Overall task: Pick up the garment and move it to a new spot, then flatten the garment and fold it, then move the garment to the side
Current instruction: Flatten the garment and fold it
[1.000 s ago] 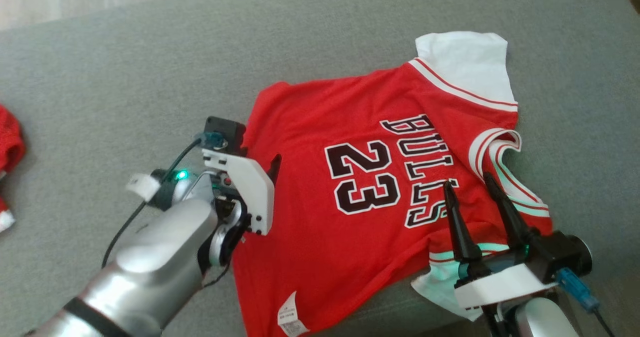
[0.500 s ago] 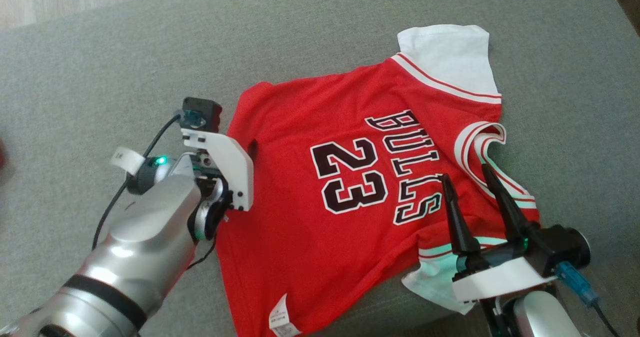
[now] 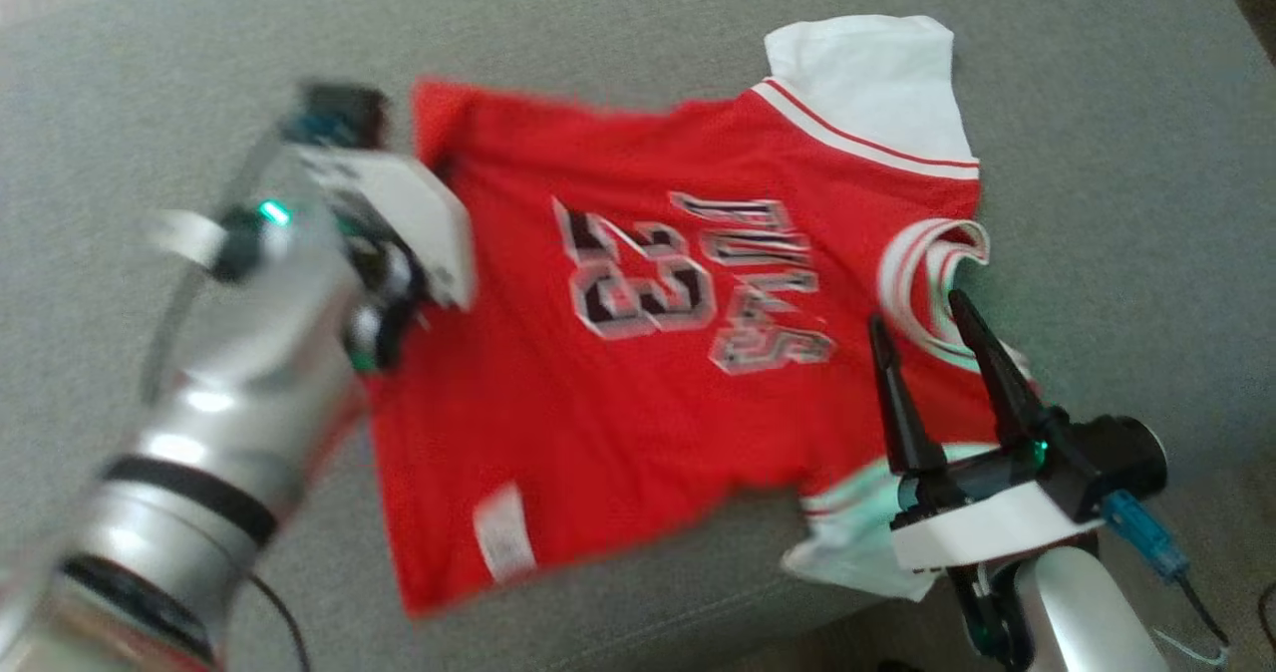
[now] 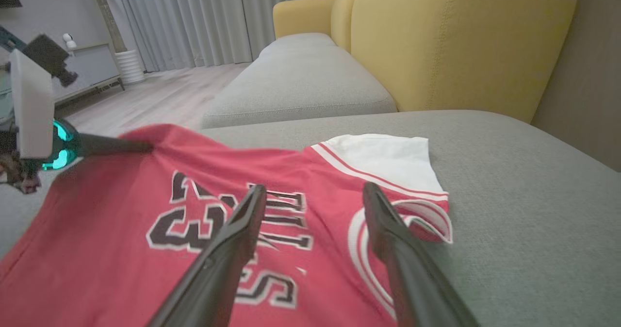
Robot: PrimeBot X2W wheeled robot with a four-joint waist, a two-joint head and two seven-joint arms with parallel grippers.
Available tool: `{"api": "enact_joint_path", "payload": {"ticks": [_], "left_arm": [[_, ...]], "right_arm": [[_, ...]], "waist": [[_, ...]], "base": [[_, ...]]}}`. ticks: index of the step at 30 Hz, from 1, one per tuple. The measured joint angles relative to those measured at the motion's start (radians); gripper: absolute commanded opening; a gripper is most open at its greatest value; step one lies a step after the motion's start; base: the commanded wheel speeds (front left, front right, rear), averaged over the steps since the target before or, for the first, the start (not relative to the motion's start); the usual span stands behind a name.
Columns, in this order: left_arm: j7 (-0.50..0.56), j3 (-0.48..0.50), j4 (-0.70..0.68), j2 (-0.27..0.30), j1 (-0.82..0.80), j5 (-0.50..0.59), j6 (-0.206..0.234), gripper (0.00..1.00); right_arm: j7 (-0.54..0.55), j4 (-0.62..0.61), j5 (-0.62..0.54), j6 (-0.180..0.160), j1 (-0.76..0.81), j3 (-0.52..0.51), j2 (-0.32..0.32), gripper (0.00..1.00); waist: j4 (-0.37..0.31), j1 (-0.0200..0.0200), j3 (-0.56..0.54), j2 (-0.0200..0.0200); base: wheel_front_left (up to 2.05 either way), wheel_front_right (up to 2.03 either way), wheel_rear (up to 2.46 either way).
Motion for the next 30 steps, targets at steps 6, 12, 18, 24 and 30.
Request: {"api": "enact_joint_path", "payload": {"ticks": [6, 12, 18, 24, 30], "left_arm": [[-0.072, 0.070, 0.090, 0.087, -0.138, 0.001, 0.017, 0.00], [-0.079, 0.080, 0.198, 0.136, -0.185, 0.017, 0.046, 0.00], [-0.126, 0.092, 0.270, 0.165, -0.191, 0.024, 0.088, 0.66], [-0.165, 0.123, 0.273, 0.153, -0.185, -0.013, 0.057, 1.00], [-0.280, 0.173, 0.194, 0.135, -0.111, -0.049, 0.027, 1.00]], "right_arm": [[0.000, 0.002, 0.019, 0.000, -0.004, 0.016, 0.000, 1.00], [0.000, 0.006, 0.028, 0.000, -0.004, 0.030, 0.000, 1.00], [0.000, 0.009, 0.027, 0.000, -0.004, 0.023, 0.000, 1.00], [0.000, 0.011, 0.025, 0.000, -0.003, 0.011, 0.000, 1.00], [0.000, 0.009, -0.004, 0.000, 0.012, -0.027, 0.000, 1.00]], "waist": [[-0.038, 0.0000, 0.008, 0.0000], [-0.065, 0.0000, 0.009, 0.0000], [-0.064, 0.0000, 0.000, 0.0000], [-0.038, 0.0000, -0.019, 0.0000], [0.000, 0.0000, -0.067, 0.0000]], "base": [[0.00, 0.00, 0.00], [0.00, 0.00, 0.00], [0.00, 0.00, 0.00], [0.00, 0.00, 0.00], [0.00, 0.00, 0.00]]}}
